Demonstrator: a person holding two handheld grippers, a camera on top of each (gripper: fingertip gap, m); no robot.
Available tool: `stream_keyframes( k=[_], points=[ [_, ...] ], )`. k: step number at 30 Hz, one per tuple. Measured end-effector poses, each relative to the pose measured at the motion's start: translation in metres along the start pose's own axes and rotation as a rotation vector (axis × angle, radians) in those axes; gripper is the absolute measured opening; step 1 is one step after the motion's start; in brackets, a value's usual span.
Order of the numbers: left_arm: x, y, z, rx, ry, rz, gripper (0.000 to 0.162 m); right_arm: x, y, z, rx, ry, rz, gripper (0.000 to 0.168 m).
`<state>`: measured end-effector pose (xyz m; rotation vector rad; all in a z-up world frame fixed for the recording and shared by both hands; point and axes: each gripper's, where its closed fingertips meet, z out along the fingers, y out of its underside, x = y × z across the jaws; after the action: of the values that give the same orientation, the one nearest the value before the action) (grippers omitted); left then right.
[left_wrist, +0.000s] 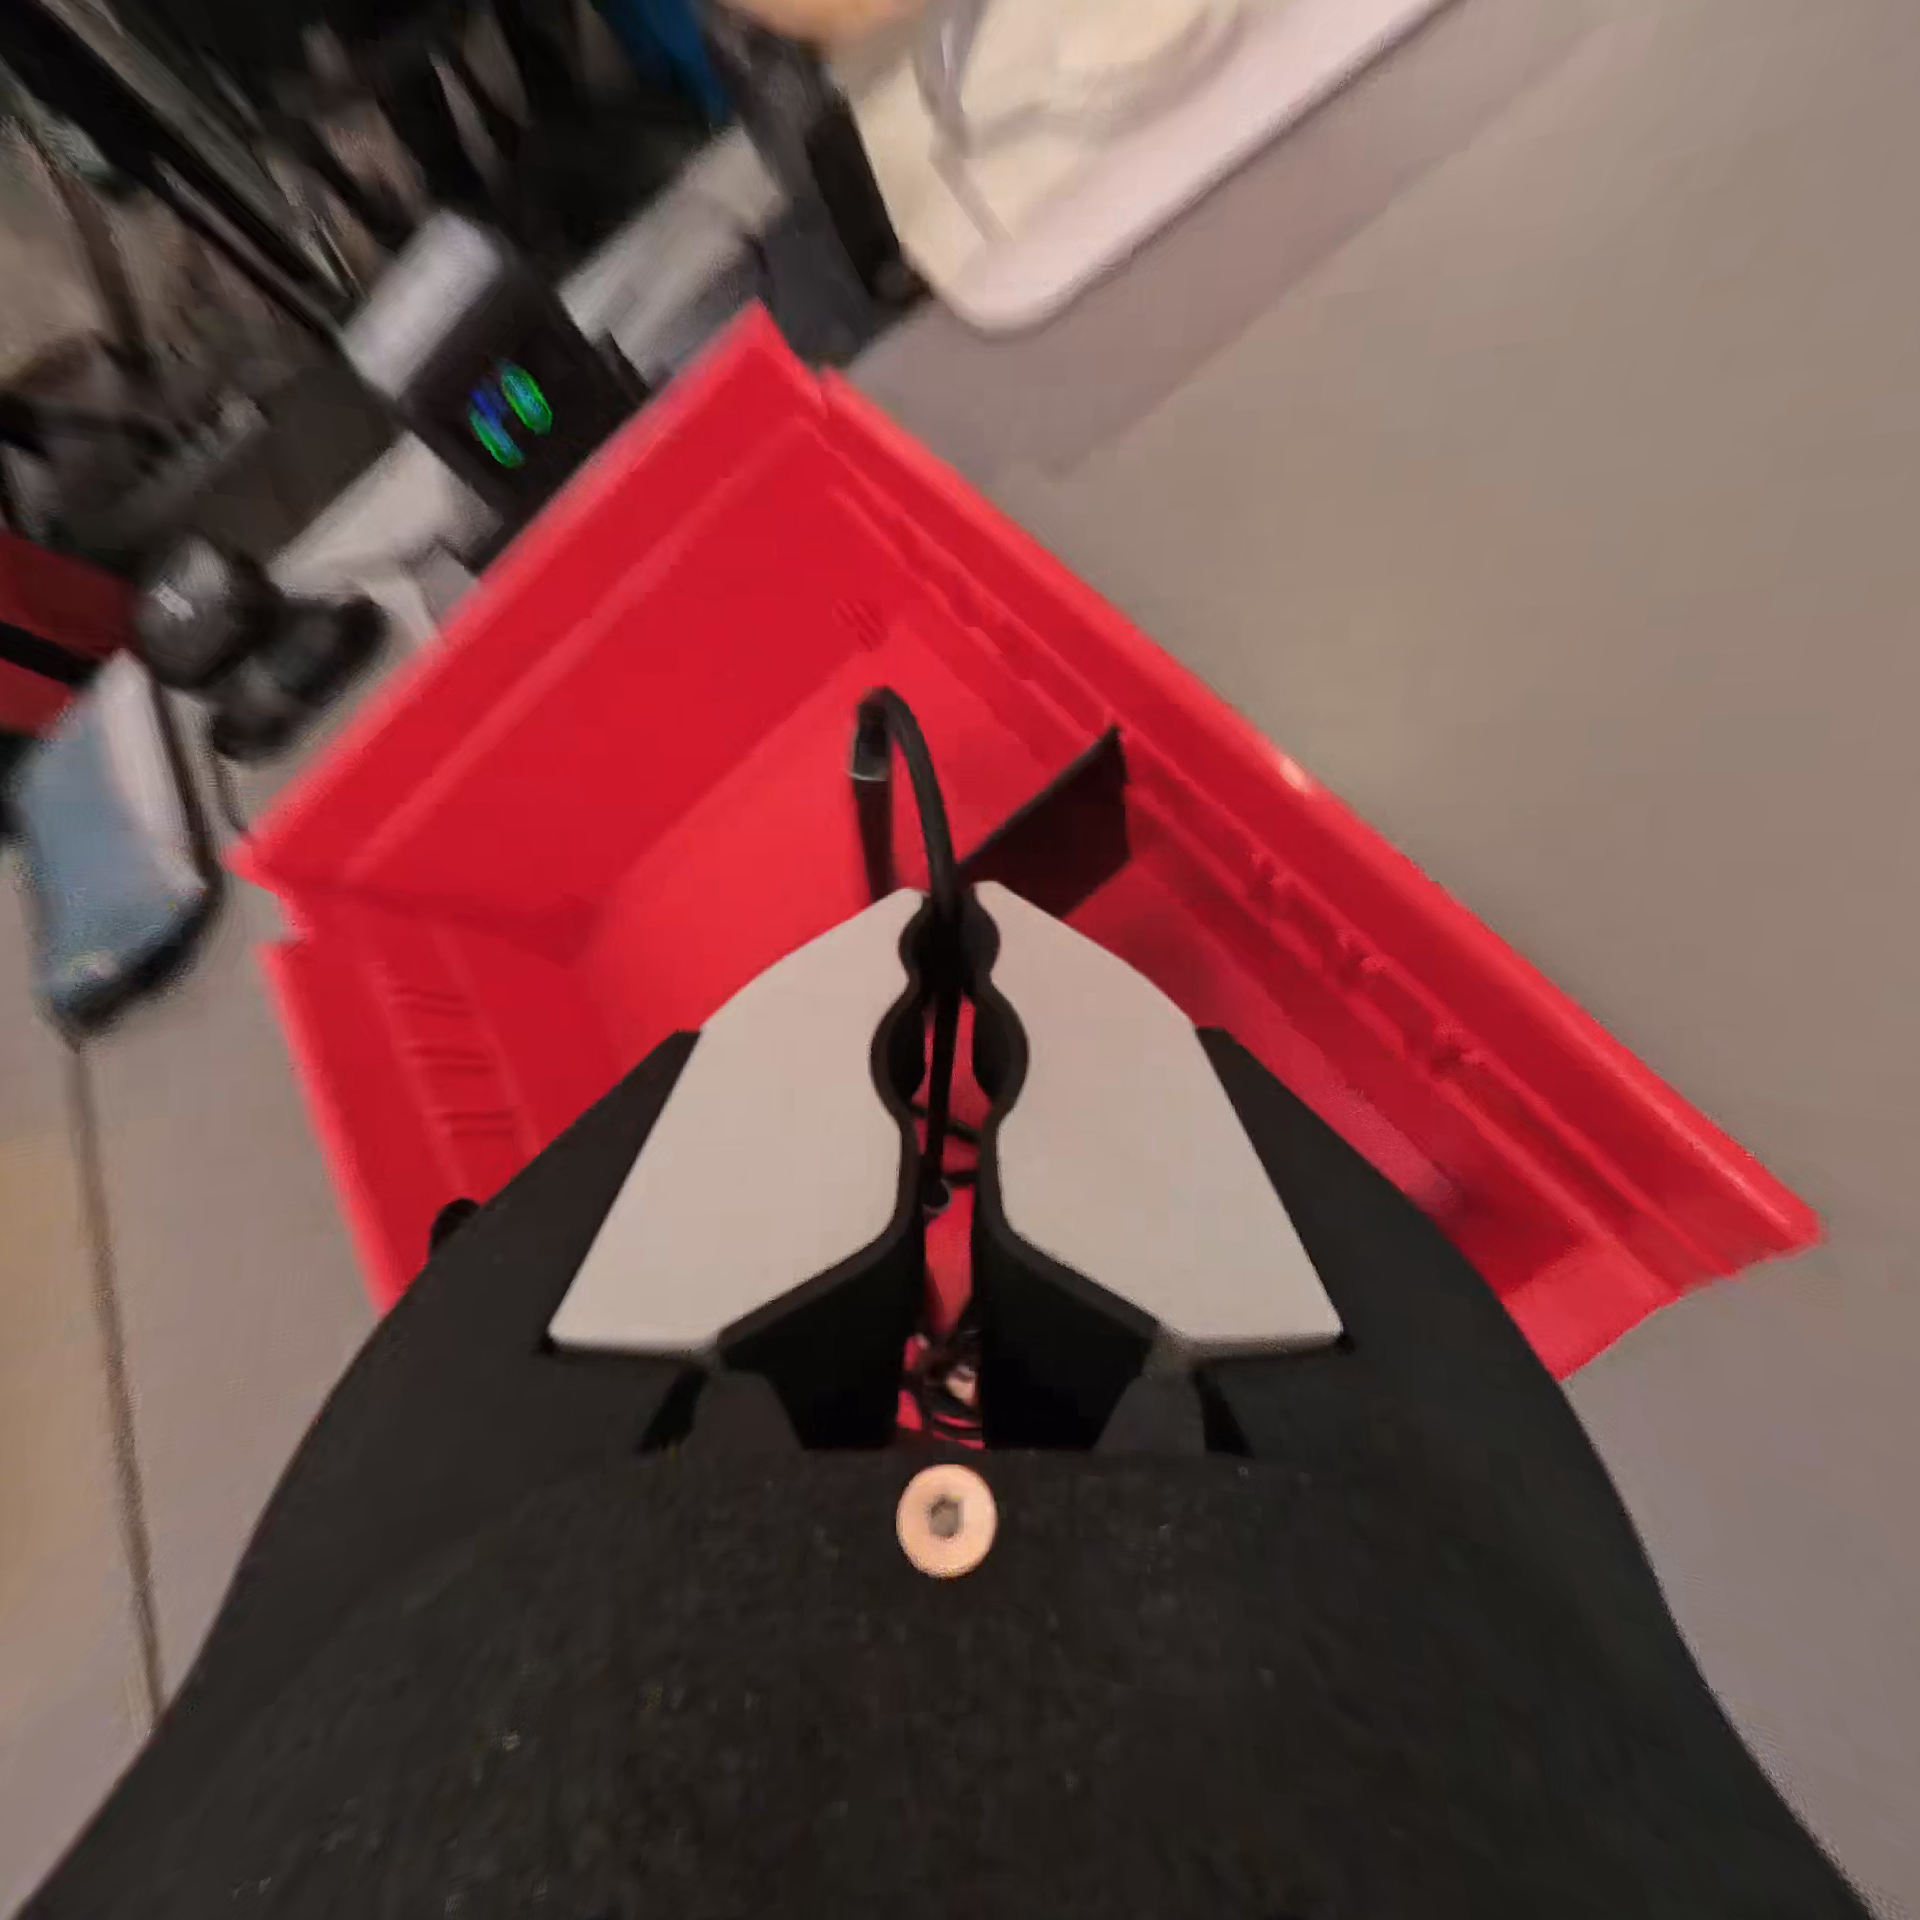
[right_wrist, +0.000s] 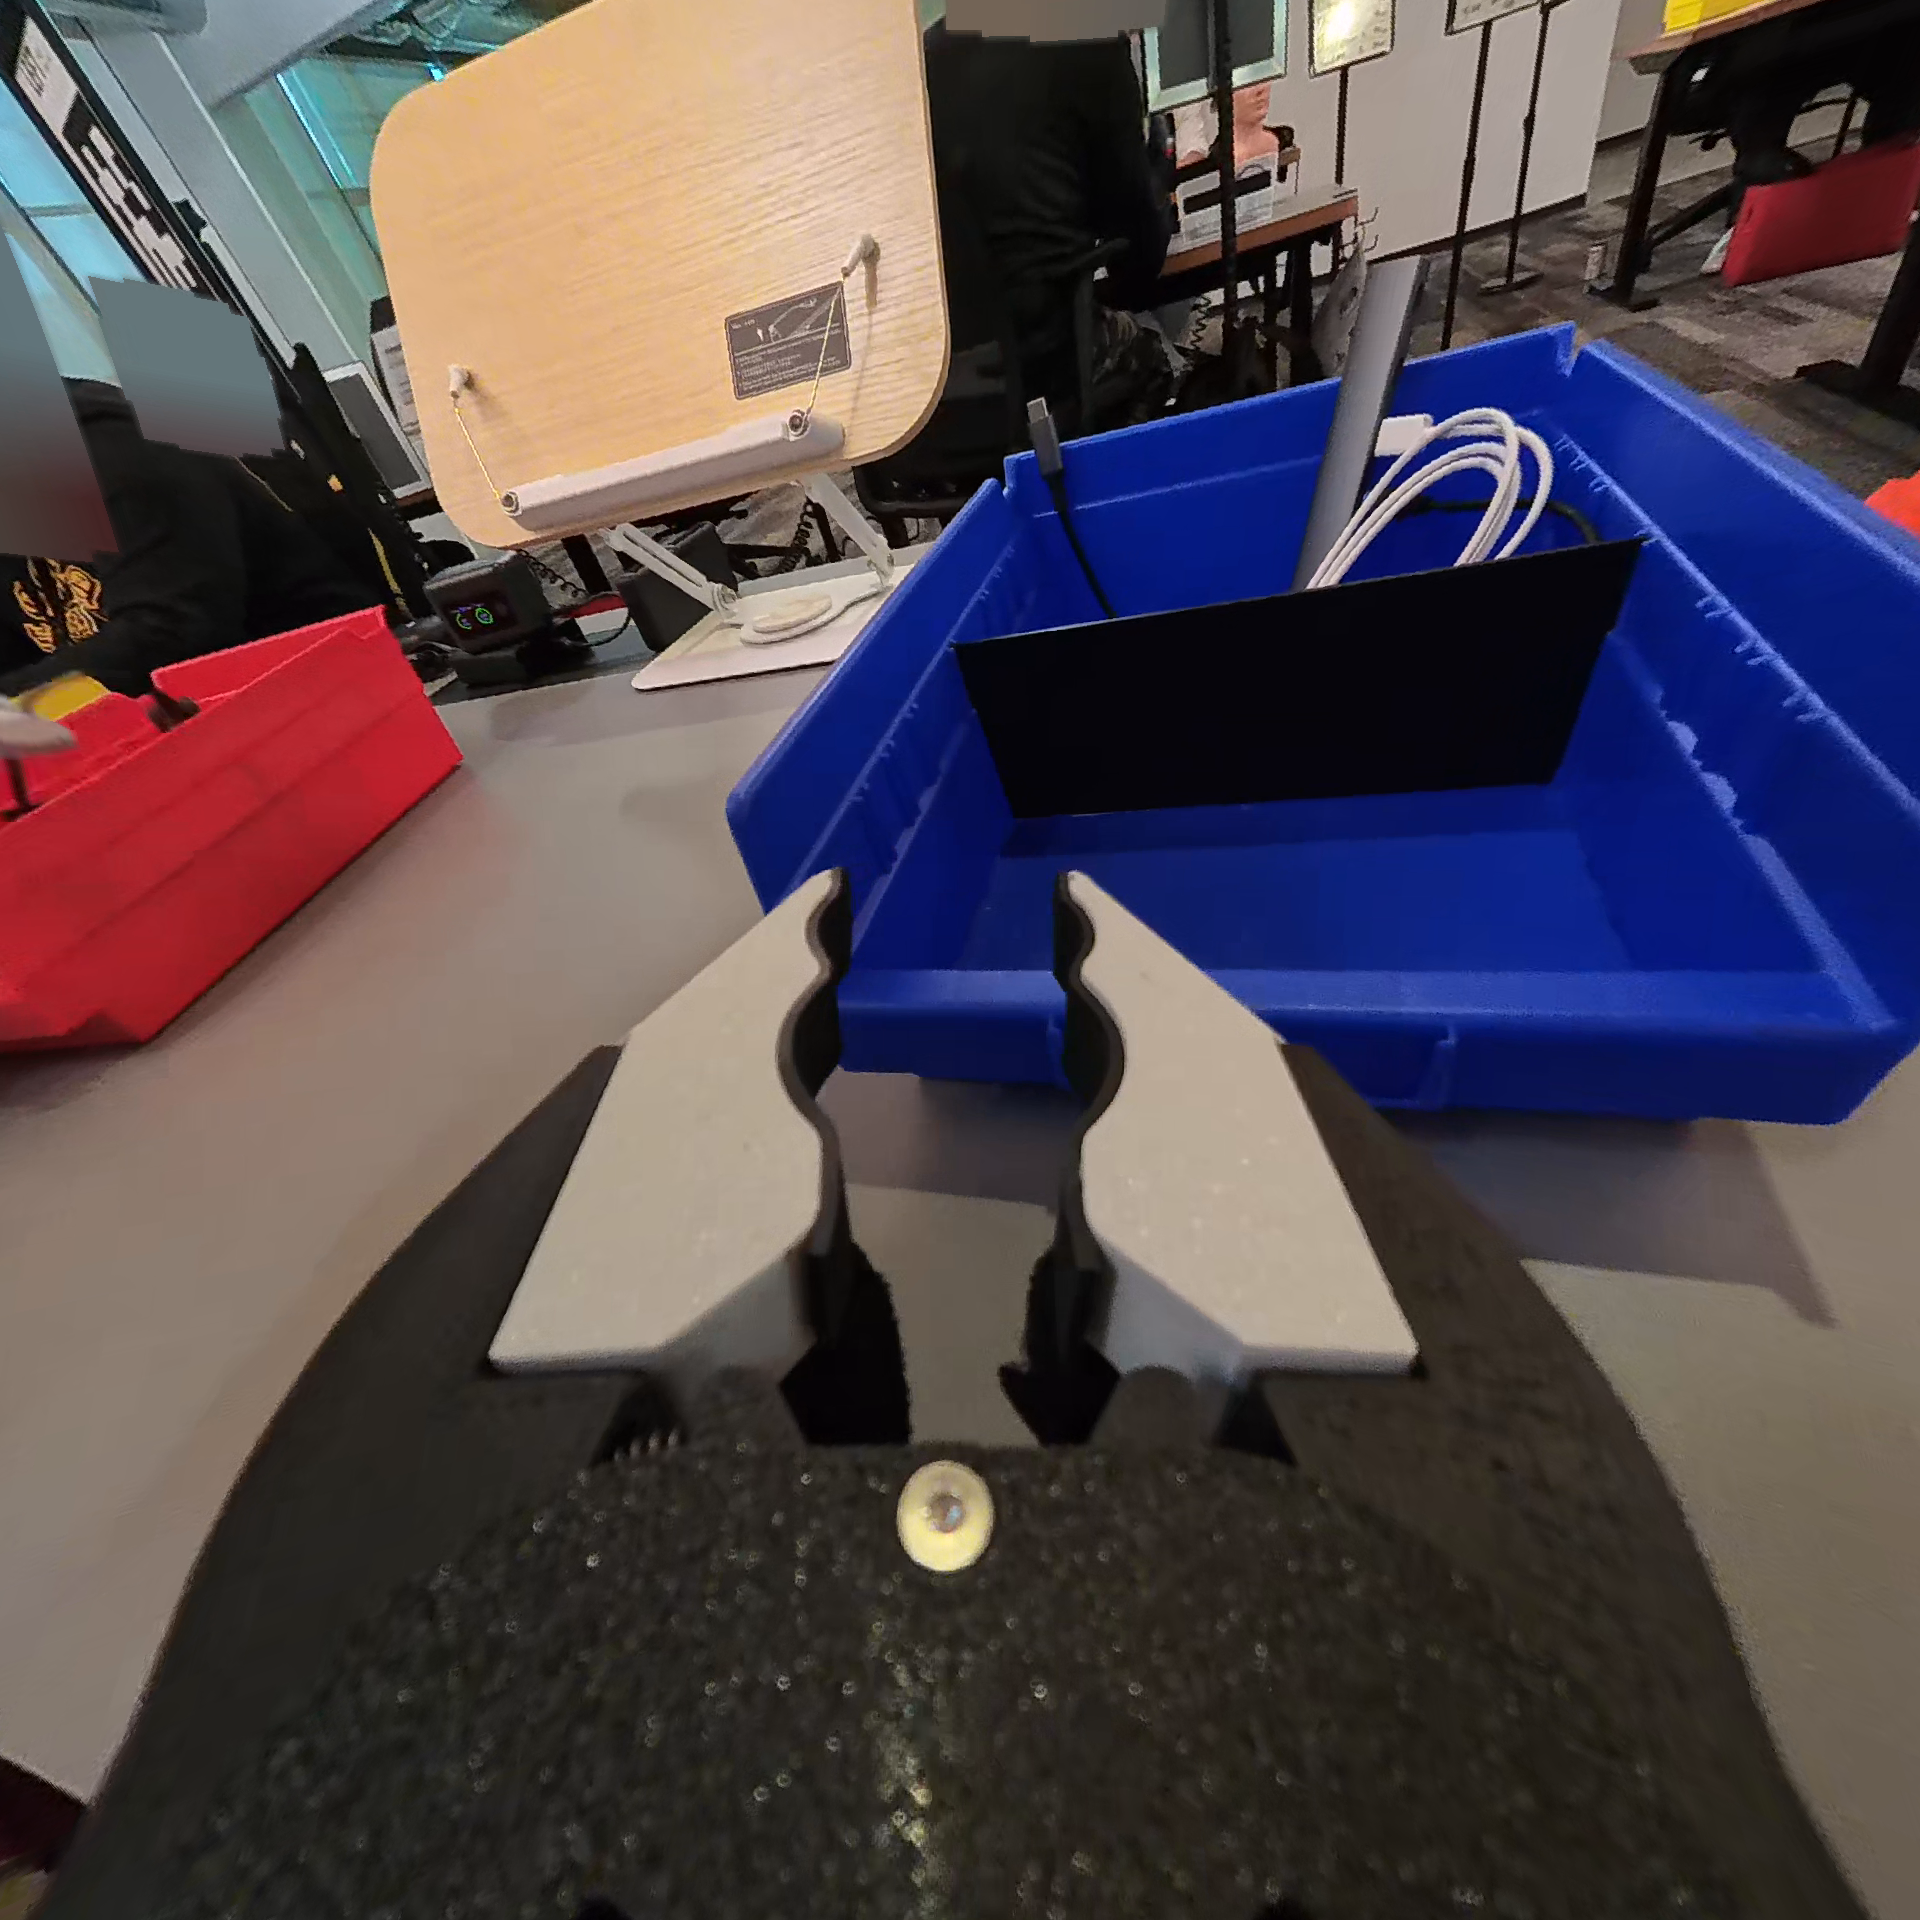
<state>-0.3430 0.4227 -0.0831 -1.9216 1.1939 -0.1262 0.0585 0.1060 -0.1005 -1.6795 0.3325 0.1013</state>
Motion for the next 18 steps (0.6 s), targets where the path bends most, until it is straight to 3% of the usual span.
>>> stream_keyframes(
  k=[3, 9, 13, 18],
  points=[
    [-0.006, -0.044, -0.051, 0.191, -0.03, 0.066, 0.003, -0.016, -0.002, 0.0, 0.001, -0.069, -0.022, 0.035],
    [0.056, -0.105, -0.13, 0.457, 0.144, 0.195, 0.003, -0.094, -0.008, -0.011, 0.025, -0.363, -0.201, 0.036],
    [0.108, -0.131, -0.167, 0.632, 0.39, 0.147, 0.002, -0.155, 0.004, -0.003, 0.02, -0.589, -0.157, 0.049],
    [0.178, -0.143, -0.199, 0.868, 0.848, -0.047, 0.003, -0.224, -0.003, 0.017, 0.079, -0.763, 0.195, 0.064]
  ],
)
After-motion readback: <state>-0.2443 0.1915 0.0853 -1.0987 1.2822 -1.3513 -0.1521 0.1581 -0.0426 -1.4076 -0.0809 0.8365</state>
